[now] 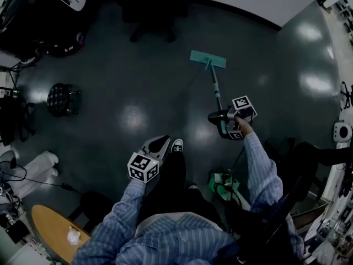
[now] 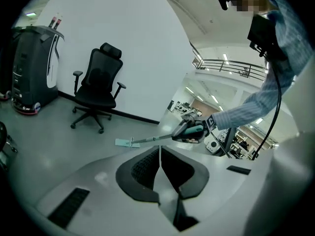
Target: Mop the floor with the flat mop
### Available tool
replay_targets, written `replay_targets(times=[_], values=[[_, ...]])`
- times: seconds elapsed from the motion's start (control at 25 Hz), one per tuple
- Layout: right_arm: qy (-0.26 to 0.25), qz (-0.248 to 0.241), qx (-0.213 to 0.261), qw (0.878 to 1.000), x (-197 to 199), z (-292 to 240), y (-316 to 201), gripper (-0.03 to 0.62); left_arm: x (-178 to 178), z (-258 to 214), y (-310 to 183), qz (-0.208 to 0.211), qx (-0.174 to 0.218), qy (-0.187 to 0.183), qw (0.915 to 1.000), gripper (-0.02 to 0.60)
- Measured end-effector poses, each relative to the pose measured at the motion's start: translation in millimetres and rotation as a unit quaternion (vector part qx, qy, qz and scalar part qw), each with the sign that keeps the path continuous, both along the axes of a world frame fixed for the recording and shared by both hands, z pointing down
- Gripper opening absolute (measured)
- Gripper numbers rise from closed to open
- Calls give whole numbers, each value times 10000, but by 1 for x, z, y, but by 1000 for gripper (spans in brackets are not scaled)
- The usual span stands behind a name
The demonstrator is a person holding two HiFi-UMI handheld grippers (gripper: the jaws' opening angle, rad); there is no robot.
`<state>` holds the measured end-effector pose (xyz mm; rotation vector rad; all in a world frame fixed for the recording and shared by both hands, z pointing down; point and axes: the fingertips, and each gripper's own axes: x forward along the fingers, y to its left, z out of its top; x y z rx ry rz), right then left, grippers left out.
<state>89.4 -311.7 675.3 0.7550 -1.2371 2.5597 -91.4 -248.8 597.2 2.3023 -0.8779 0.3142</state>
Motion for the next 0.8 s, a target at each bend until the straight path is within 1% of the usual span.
replay_targets(times=[0.16,0.36,0.52,0.6,0.72,0.8], values=[[222,22,57,9997,11,15,-59,25,-9,14,-11,-71,-124,-36,9999,9],[412,26,46,9991,24,36,-124,25,-26,33,-24,-328,-329,-138,9988,9],[543,274,48,9981,38,53,-175,25,-34,44,-35,-628,-468,-134,9968,9],[550,442,67,9975,43,57,-200,25,-33,47,-41,-711,-512,-125,9961,9],[538,670,144,9962,50,66,-234,25,-27,56,-48,-666,-531,-152,9962,9],[615,749,162,9952,53,75,-248,25,-24,63,-47,-618,-563,-157,9964,9]])
